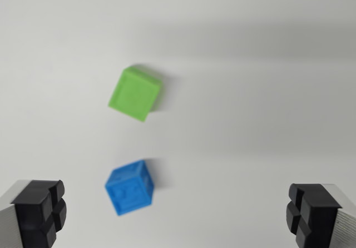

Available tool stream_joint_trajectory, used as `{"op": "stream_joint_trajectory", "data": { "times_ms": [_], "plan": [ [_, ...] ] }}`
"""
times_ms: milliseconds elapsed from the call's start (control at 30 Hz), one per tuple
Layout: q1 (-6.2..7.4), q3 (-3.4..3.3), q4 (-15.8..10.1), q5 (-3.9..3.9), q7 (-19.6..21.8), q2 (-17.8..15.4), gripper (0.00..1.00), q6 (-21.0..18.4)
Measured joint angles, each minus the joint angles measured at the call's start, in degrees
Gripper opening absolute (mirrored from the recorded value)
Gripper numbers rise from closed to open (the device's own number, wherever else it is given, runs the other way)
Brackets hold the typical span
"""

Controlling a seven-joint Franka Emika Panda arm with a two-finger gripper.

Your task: Stack cube

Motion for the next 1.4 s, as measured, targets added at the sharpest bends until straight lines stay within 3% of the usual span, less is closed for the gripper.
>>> {"op": "stream_joint_trajectory", "data": {
  "times_ms": [700, 1167, 1400],
  "plan": [
    [0.05, 0.01, -0.6, 0.0, 0.0, 0.0, 1.0, 0.3],
    [0.2, 0.23, -4.2, 0.01, -0.5, -0.8, 1.0, 2.8],
    [0.35, 0.45, -7.2, 0.02, -1.0, -1.5, 1.0, 5.0]
  ]
}}
